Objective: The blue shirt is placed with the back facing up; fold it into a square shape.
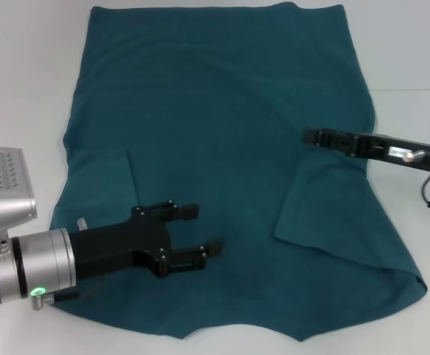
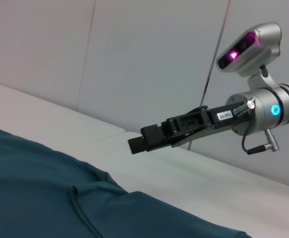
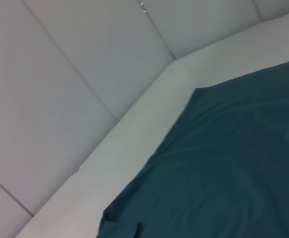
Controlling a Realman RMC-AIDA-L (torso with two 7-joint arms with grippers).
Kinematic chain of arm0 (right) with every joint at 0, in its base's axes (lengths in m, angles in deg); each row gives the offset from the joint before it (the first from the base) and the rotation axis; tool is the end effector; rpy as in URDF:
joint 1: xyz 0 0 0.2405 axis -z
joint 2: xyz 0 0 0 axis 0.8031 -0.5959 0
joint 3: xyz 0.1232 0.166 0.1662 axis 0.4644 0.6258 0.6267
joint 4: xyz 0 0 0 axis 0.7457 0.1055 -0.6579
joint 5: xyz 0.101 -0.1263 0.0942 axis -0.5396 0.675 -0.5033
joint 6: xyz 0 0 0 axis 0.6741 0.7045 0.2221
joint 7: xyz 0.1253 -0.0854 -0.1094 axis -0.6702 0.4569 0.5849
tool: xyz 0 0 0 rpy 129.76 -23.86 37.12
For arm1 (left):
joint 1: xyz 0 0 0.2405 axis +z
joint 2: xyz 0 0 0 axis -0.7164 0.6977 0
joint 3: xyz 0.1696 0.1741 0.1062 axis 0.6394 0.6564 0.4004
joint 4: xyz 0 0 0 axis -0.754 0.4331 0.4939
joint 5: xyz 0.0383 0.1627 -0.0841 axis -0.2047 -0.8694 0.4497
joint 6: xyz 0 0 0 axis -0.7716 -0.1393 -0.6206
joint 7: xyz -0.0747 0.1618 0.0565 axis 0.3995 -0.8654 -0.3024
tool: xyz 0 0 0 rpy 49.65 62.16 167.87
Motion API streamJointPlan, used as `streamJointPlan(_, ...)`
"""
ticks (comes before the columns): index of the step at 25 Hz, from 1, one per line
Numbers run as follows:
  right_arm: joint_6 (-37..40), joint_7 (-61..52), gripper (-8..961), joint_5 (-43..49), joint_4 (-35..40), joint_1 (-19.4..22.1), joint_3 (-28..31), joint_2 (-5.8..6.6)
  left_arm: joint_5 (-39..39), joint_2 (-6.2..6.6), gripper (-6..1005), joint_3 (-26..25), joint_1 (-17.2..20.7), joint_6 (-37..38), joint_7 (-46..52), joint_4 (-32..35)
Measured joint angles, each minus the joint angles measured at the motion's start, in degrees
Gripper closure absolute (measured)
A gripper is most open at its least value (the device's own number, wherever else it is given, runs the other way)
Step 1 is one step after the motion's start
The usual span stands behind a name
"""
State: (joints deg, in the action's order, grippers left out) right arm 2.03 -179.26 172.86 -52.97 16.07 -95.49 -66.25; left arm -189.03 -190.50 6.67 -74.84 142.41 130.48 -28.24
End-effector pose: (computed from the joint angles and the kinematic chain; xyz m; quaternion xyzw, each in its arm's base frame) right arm 0.2379 0.4029 -0.0358 -0.8235 0.4474 0.2910 0.1925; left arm -0.2286 0.3127 -0.0888 -0.9280 -0.2033 -0.2806 0.1369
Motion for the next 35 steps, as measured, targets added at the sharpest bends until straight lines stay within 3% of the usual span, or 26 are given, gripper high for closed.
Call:
streamJointPlan(6,4.3,-0.2,347,-0.5,0.0,2.2,2.5,1.59,0.2,0.04,187,-0.6,-0.1,0.0,2.0,0.3)
streamJointPlan(9,6.3,0.2,277,-0.5,0.1,3.2,3.1,1.73,0.2,0.1,187,-2.3,0.0,0.7,2.7,0.3)
streamJointPlan(14,8.2,0.9,55,-0.7,0.1,4.5,3.2,1.44,0.3,0.18,186,-5.3,1.2,1.5,4.4,1.0)
streamJointPlan(26,8.5,1.2,48,-1.0,-0.5,5.0,3.0,0.81,-0.1,0.25,186,-13.0,7.2,-1.9,16.1,7.2)
streamJointPlan(35,6.6,1.1,49,-1.1,-0.7,5.0,3.5,0.81,-1.4,0.24,186,-15.4,10.7,-3.2,21.4,9.8)
